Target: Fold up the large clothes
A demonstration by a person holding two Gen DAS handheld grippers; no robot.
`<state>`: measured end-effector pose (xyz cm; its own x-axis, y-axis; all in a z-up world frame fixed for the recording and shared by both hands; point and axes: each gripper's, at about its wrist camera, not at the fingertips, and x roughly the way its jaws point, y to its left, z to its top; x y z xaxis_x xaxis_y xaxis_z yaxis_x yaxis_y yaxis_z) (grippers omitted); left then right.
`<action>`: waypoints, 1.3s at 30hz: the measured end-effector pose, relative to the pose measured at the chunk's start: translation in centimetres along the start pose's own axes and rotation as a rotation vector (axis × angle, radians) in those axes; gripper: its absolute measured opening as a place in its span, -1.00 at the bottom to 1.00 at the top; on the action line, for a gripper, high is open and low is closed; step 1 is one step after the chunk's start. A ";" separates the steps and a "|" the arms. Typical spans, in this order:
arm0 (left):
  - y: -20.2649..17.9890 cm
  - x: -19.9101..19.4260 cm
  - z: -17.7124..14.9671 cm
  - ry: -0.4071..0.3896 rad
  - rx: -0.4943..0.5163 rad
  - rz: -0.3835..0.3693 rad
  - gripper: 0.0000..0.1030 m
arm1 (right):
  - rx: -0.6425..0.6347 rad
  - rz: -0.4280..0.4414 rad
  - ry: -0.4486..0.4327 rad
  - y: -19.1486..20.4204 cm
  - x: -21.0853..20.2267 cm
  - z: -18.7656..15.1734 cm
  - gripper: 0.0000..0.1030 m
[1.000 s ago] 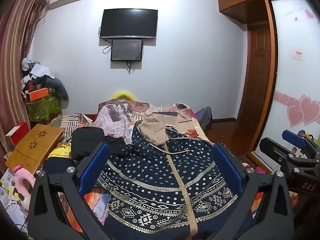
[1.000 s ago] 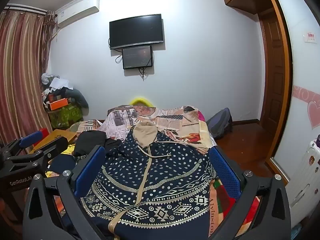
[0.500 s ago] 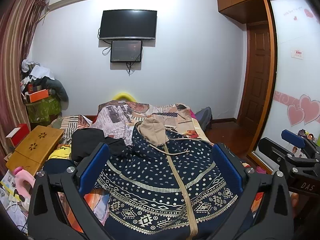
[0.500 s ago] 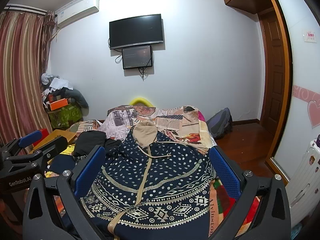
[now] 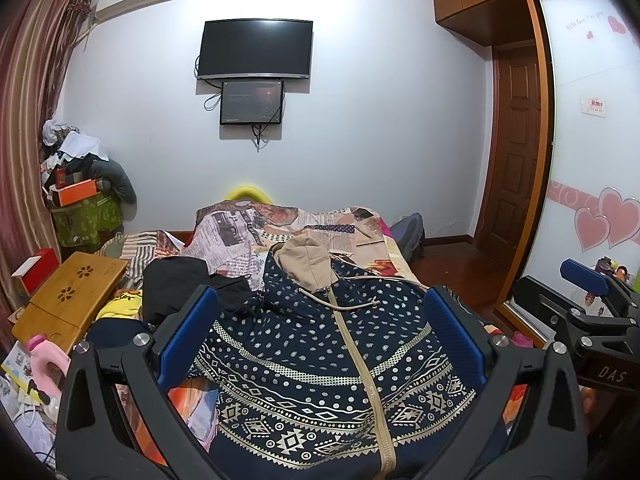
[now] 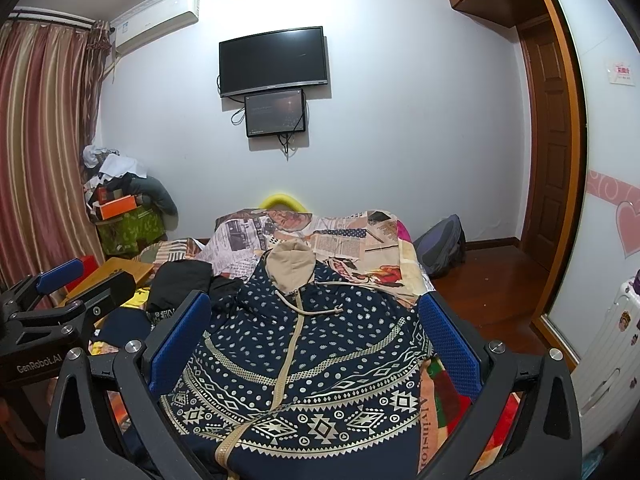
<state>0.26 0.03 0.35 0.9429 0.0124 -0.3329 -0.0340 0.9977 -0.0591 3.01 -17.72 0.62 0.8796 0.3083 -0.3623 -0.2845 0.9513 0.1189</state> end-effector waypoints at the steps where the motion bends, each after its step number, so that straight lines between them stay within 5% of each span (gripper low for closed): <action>1: 0.0 0.0 0.0 0.000 0.000 0.001 1.00 | 0.001 0.001 0.000 -0.2 0.3 -0.2 1.00; 39: 0.1 0.4 -0.4 0.006 -0.003 -0.006 1.00 | 0.008 -0.001 0.007 -0.4 0.5 -0.3 1.00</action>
<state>0.52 0.13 -0.17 0.9411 0.0064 -0.3381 -0.0297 0.9975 -0.0638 3.45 -17.99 0.12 0.8771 0.3075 -0.3690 -0.2806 0.9515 0.1258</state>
